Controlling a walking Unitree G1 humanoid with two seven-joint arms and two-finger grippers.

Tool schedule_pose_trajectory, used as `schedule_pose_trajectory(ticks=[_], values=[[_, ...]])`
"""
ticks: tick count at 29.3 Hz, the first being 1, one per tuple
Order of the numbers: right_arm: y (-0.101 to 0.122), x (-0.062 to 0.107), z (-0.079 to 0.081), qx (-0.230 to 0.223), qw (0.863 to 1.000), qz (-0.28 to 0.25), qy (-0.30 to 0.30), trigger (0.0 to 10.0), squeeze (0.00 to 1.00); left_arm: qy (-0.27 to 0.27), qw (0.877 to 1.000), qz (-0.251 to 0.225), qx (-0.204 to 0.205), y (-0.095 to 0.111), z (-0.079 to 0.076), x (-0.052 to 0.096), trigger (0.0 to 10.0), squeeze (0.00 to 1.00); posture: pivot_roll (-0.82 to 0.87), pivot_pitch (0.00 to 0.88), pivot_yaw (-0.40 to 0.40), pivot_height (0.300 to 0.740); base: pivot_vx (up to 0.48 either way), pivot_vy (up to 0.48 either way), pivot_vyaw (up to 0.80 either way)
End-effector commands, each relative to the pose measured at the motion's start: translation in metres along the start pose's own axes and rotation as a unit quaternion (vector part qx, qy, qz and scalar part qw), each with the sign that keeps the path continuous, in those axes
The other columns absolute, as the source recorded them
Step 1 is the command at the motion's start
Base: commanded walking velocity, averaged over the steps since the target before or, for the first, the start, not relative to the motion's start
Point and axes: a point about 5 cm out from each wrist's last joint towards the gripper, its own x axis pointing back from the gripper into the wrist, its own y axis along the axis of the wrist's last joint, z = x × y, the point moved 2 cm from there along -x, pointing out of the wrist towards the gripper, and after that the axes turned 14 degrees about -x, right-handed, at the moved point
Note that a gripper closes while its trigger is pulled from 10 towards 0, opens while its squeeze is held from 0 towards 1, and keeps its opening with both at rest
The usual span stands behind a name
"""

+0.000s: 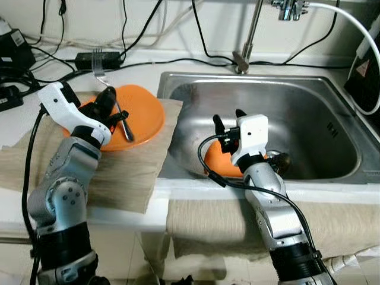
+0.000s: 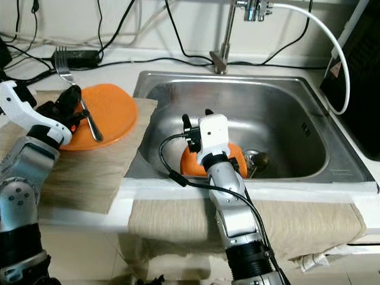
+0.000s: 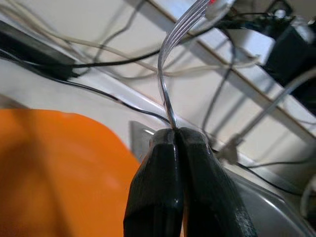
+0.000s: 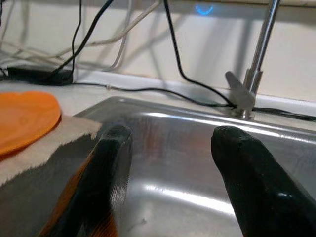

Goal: Kitchen organization

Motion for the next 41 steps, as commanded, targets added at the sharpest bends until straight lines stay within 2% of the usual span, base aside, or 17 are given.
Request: schedule_pose_trajectory(ticks=[1, 7, 8, 10, 11, 14, 16, 18, 21, 23, 25, 26, 30, 33, 41], values=[[0.009, -0.003, 0.001, -0.011, 1.000, -0.014, 0.000, 10.0, 0.00, -0.016, 1.000, 0.002, 0.003, 0.002, -0.009, 0.003, 0.0, 0.00, 0.16, 0.000, 0.016, 0.740, 0.000, 0.000, 0.00], [0.006, -0.006, 0.000, -0.044, 0.999, -0.001, -0.005, 10.0, 0.00, -0.037, 0.999, 0.023, -0.005, -0.008, -0.017, 0.010, 0.0, 0.00, 0.16, 0.000, 0.015, 0.740, 0.000, 0.000, 0.00], [0.003, -0.008, 0.000, -0.072, 0.997, 0.011, -0.004, 10.0, 0.00, -0.043, 0.999, 0.027, -0.003, -0.010, -0.020, 0.010, 0.0, 0.00, 0.16, 0.000, 0.015, 0.740, 0.000, 0.000, 0.00], [0.002, -0.009, 0.000, -0.087, 0.996, 0.019, -0.003, 10.0, 0.00, -0.046, 0.999, 0.029, -0.004, -0.010, -0.021, 0.010, 0.0, 0.00, 0.16, 0.000, 0.015, 0.740, 0.000, 0.000, 0.00], [0.000, -0.011, 0.004, -0.112, 0.993, 0.032, 0.007, 10.0, 0.00, -0.051, 0.998, 0.030, -0.007, -0.010, -0.024, 0.009, 0.0, 0.00, 0.16, 0.000, 0.015, 0.740, 0.000, 0.000, 0.00], [-0.001, -0.017, 0.019, -0.200, 0.975, 0.069, 0.063, 10.0, 0.00, -0.065, 0.997, 0.029, -0.007, -0.008, -0.032, 0.007, 0.0, 0.00, 0.16, 0.000, 0.017, 0.740, 0.000, 0.000, 0.00], [0.001, -0.017, 0.023, -0.212, 0.972, 0.073, 0.076, 10.0, 0.00, -0.068, 0.997, 0.028, -0.005, -0.008, -0.034, 0.006, 0.0, 0.00, 0.16, 0.000, 0.018, 0.740, 0.000, 0.000, 0.00], [0.003, -0.019, 0.035, -0.252, 0.957, 0.090, 0.114, 10.0, 0.00, -0.076, 0.997, 0.027, 0.001, -0.008, -0.039, 0.004, 0.0, 0.00, 0.16, 0.000, 0.020, 0.740, 0.000, 0.000, 0.00], [0.004, -0.019, 0.038, -0.261, 0.953, 0.094, 0.121, 10.0, 0.00, -0.077, 0.997, 0.027, 0.005, -0.008, -0.040, 0.003, 0.0, 0.00, 0.16, 0.000, 0.020, 0.740, 0.000, 0.000, 0.00], [0.005, -0.018, 0.043, -0.285, 0.942, 0.106, 0.140, 10.0, 0.00, -0.076, 0.997, 0.025, 0.015, -0.008, -0.041, 0.002, 0.0, 0.00, 0.16, 0.000, 0.022, 0.740, 0.000, 0.000, 0.00], [0.006, -0.017, 0.051, -0.326, 0.920, 0.132, 0.175, 10.0, 0.00, -0.077, 0.996, 0.022, 0.024, -0.008, -0.044, -0.001, 0.0, 0.00, 0.16, 0.000, 0.023, 0.740, 0.000, 0.000, 0.00], [0.009, -0.017, 0.056, -0.352, 0.904, 0.144, 0.195, 10.0, 0.00, -0.080, 0.996, 0.021, 0.031, -0.008, -0.047, -0.003, 0.0, 0.00, 0.16, 0.000, 0.024, 0.740, 0.000, 0.000, 0.00], [0.012, -0.015, 0.060, -0.374, 0.887, 0.158, 0.219, 10.0, 0.00, -0.081, 0.996, 0.023, 0.034, -0.011, -0.047, -0.004, 0.0, 0.00, 0.15, 0.000, 0.023, 0.740, 0.000, 0.000, 0.00], [0.012, -0.014, 0.065, -0.398, 0.868, 0.176, 0.239, 10.0, 0.00, -0.075, 0.996, 0.031, 0.035, -0.020, -0.043, -0.006, 0.0, 0.00, 0.15, 0.000, 0.022, 0.740, 0.000, 0.000, 0.00], [0.013, -0.012, 0.072, -0.410, 0.850, 0.201, 0.264, 10.0, 0.00, -0.071, 0.996, 0.038, 0.037, -0.025, -0.042, -0.008, 0.0, 0.00, 0.15, 0.000, 0.022, 0.740, 0.000, 0.000, 0.00]])
